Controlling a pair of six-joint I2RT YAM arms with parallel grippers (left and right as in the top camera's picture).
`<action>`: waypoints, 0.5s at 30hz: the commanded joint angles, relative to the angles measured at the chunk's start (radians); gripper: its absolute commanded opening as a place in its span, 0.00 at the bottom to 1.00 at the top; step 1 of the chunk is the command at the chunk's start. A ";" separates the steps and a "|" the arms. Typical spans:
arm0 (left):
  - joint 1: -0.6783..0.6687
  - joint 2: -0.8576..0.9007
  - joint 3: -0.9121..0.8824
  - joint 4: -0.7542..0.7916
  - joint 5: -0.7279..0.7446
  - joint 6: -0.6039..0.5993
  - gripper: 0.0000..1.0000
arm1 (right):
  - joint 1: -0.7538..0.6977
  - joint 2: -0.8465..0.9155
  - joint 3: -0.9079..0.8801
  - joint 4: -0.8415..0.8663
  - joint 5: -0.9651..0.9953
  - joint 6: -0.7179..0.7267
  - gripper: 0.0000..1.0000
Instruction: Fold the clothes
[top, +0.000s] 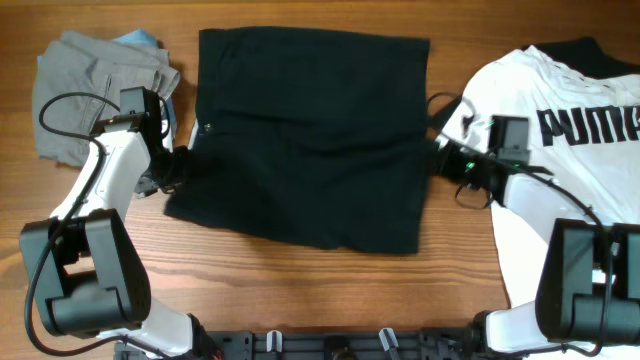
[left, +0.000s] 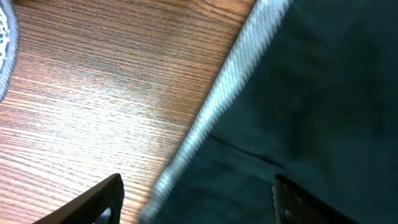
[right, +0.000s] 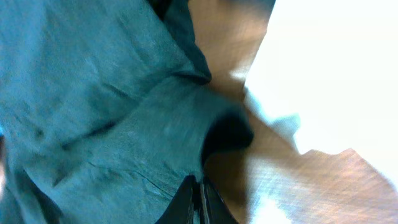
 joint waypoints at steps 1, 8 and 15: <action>0.006 0.012 -0.006 -0.004 0.012 -0.010 0.75 | -0.079 -0.009 0.098 0.090 -0.008 0.103 0.13; 0.006 0.012 -0.006 -0.103 0.183 -0.014 0.73 | -0.087 -0.033 0.107 -0.182 -0.088 -0.034 0.67; 0.006 0.012 -0.135 -0.096 0.262 -0.048 0.60 | -0.087 -0.204 0.107 -0.544 -0.084 -0.158 0.67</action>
